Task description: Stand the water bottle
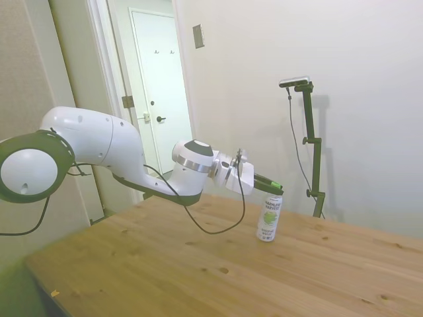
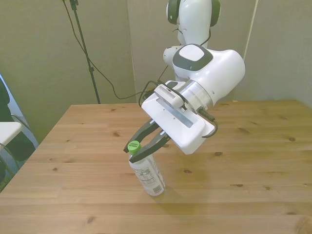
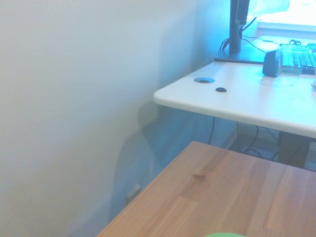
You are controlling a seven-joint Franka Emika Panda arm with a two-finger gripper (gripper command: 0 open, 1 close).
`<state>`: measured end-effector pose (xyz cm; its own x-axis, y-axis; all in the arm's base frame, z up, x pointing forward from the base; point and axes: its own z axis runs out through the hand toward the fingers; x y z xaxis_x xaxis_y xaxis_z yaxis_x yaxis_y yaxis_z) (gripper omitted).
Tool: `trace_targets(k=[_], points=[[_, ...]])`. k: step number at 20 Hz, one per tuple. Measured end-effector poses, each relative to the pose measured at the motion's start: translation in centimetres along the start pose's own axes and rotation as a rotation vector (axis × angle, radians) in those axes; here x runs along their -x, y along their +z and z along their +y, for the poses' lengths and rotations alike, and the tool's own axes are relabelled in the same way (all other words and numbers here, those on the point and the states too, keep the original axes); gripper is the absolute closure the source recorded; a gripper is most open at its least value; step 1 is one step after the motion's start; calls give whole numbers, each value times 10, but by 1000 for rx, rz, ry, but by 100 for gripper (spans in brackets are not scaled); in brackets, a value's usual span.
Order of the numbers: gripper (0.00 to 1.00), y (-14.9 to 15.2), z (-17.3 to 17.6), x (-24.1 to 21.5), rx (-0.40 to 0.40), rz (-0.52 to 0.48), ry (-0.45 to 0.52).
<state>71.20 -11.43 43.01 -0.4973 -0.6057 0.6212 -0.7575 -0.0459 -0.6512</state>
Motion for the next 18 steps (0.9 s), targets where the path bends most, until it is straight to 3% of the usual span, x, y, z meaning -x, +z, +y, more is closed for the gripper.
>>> trace_targets(k=[18], points=[[0,-1,0,2,15,-4,3]])
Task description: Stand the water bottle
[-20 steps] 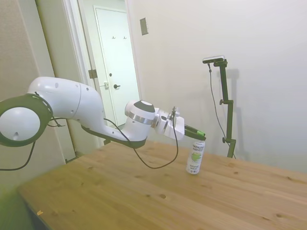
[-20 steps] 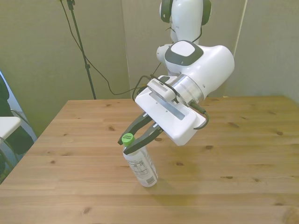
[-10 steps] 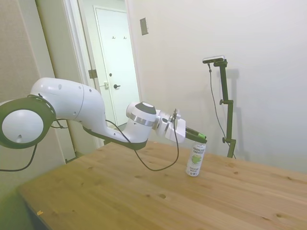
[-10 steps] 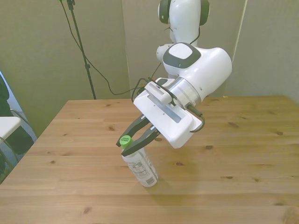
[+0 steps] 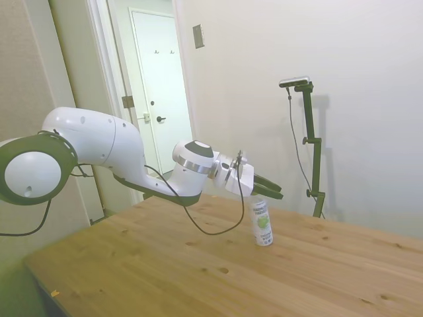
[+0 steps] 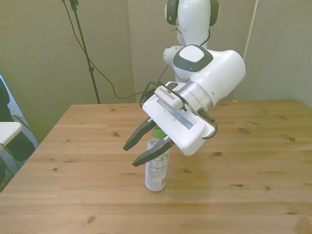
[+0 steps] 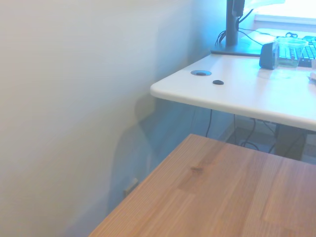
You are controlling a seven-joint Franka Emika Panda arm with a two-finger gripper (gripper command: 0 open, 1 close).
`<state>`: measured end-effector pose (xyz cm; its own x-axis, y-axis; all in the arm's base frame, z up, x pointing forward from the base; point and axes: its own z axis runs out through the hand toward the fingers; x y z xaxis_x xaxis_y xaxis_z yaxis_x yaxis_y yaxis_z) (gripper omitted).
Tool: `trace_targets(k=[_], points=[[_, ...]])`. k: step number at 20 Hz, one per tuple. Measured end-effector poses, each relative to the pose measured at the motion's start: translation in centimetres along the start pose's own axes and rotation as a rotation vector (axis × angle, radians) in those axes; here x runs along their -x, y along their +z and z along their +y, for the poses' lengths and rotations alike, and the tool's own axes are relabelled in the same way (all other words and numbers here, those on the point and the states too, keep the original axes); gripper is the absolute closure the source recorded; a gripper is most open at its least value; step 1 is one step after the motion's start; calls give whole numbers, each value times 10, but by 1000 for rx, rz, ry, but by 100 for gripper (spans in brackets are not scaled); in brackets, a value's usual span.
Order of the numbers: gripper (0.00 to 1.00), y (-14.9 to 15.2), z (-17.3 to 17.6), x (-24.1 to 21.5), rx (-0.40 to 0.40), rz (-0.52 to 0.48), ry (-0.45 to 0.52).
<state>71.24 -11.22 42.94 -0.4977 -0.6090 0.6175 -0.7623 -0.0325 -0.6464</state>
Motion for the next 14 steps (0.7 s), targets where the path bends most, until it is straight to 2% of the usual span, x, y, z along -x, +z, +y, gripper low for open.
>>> trace_targets(k=[14], points=[[0,-5,-4,-3,1,-11,-13]])
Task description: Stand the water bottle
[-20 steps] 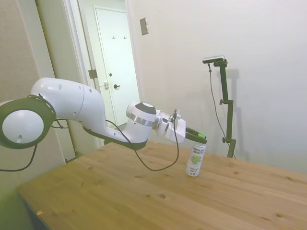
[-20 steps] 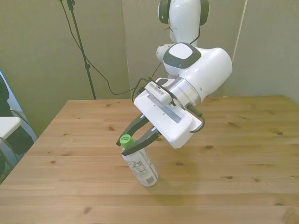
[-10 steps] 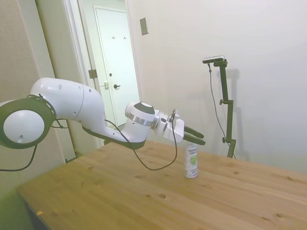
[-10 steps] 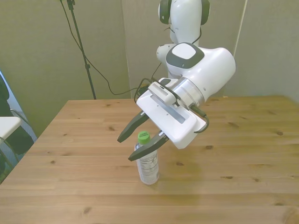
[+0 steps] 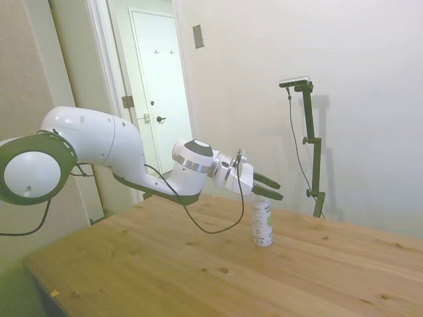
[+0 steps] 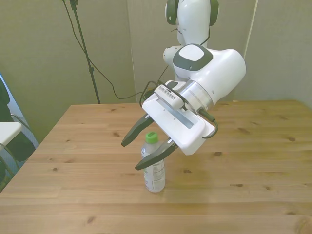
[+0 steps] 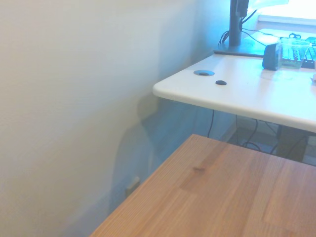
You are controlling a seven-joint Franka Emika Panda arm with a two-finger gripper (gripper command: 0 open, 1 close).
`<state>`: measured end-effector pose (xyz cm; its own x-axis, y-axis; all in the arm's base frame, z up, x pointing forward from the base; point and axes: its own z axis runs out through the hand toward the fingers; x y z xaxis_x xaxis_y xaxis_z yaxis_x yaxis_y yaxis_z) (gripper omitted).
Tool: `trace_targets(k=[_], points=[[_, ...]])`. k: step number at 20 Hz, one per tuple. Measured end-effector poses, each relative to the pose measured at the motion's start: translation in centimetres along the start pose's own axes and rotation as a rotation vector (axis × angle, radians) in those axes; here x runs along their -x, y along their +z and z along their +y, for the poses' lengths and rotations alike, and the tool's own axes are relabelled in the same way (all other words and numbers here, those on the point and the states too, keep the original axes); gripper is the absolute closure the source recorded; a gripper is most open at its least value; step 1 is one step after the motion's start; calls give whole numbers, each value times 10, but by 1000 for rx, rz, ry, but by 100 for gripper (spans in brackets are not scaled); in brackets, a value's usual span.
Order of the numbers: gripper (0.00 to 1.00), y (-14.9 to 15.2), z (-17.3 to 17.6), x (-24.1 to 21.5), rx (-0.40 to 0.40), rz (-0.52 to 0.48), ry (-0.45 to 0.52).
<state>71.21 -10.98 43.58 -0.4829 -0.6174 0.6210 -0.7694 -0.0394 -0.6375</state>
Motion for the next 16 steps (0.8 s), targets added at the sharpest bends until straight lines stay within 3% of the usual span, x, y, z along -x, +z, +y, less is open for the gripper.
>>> trace_targets(k=[6,11,16], points=[[0,-22,-15,-24,31,-60,-10],[0,-59,-20,-50,47,-134,-34],[0,-108,-9,-73,75,-308,-130]])
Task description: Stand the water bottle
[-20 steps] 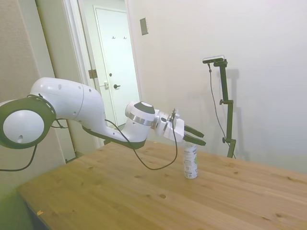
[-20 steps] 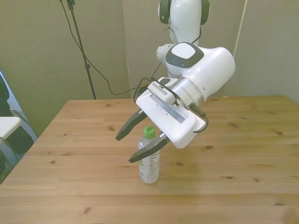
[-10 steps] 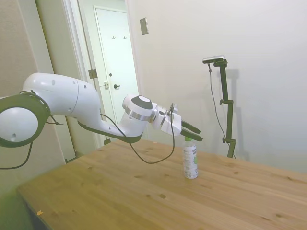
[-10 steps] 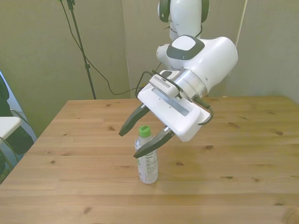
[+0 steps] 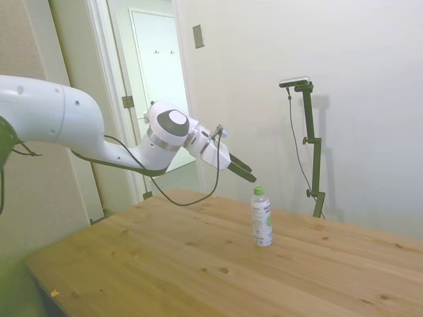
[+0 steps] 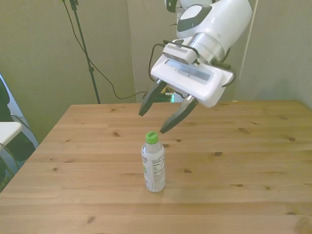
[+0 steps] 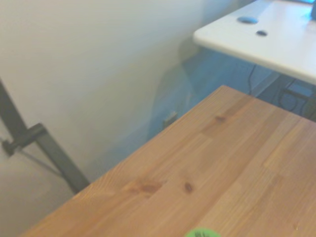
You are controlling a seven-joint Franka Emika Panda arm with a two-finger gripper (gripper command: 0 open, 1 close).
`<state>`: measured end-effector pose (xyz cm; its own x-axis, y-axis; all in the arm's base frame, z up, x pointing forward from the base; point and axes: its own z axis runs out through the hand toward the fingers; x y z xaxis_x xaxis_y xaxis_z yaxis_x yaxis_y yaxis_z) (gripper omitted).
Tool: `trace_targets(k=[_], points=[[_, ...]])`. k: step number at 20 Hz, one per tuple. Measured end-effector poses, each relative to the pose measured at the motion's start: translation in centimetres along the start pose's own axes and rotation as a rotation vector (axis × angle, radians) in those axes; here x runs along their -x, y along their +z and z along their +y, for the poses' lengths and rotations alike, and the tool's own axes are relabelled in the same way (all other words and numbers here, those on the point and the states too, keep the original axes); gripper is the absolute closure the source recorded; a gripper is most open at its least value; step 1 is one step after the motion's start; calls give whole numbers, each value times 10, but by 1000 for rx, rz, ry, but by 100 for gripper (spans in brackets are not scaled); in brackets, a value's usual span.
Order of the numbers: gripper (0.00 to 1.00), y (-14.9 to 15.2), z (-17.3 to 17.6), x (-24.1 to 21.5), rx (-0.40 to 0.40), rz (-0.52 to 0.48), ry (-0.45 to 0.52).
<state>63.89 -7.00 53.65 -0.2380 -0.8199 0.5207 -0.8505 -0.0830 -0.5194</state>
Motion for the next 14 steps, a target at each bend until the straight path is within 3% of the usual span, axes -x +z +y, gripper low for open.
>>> trace_targets(k=[14], points=[[0,-70,101,48,217,-534,-452]])
